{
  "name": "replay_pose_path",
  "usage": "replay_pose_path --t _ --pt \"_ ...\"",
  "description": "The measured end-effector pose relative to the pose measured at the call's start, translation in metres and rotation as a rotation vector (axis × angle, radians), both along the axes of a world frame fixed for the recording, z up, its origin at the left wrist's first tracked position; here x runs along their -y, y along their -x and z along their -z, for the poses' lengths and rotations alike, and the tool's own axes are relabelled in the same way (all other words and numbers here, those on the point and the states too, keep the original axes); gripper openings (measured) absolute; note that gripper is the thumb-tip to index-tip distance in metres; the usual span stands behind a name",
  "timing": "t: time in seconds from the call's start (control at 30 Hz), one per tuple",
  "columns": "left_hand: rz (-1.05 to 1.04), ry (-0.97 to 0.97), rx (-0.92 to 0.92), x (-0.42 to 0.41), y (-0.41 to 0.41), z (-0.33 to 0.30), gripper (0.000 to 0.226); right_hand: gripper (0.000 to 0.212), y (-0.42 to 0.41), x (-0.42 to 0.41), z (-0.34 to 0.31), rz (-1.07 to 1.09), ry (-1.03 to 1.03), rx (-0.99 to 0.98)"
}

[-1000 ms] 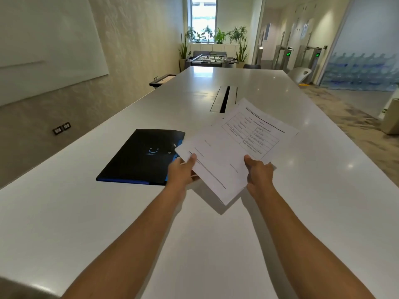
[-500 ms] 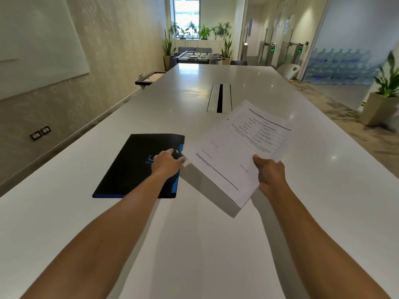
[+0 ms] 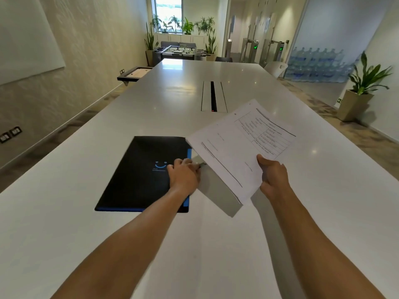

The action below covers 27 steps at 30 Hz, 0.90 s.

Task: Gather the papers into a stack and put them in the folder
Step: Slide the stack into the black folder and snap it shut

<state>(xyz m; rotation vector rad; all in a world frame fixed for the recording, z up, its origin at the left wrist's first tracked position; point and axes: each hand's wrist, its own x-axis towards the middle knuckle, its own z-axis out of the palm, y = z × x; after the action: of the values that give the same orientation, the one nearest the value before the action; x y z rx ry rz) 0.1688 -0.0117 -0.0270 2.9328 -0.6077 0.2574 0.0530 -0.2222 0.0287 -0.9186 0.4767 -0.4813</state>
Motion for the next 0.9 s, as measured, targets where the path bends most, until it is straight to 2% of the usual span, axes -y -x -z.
replay_pose_path --t 0.13,0.23,0.33,0.43,0.53,0.63,0.7,0.73,0.9 --pt "0.139 -0.005 -0.019 0.025 0.029 0.0 0.032 0.043 -0.01 -0.011 -0.005 0.006 -0.046 0.025" --pt "0.191 -0.094 -0.042 0.046 0.05 0.0 0.048 0.041 -0.018 -0.018 -0.005 -0.005 -0.071 0.071" --pt "0.232 0.01 -0.035 0.06 0.067 0.002 0.054 0.031 -0.023 -0.023 0.0 -0.051 -0.068 0.083" --pt "0.26 0.126 -0.158 0.073 0.077 0.011 0.05 0.021 -0.025 -0.022 0.009 -0.07 -0.094 0.054" --pt "0.24 0.177 -0.344 0.074 0.078 0.019 0.066 0.034 -0.022 -0.014 0.02 -0.036 -0.129 -0.002" --pt "0.343 0.064 -0.207 0.071 0.075 0.005 0.056 0.043 -0.015 -0.006 0.031 0.009 -0.155 -0.068" --pt "0.294 -0.048 -0.095 0.063 0.073 -0.006 0.046 0.045 -0.013 -0.003 0.036 0.027 -0.174 -0.068" --pt "0.234 -0.044 -0.078 0.059 0.071 -0.009 0.043 0.045 -0.013 -0.002 0.037 0.026 -0.173 -0.062" --pt "0.127 0.104 -0.17 0.042 0.058 -0.011 0.07 0.037 -0.012 -0.001 0.042 0.009 -0.168 -0.033"
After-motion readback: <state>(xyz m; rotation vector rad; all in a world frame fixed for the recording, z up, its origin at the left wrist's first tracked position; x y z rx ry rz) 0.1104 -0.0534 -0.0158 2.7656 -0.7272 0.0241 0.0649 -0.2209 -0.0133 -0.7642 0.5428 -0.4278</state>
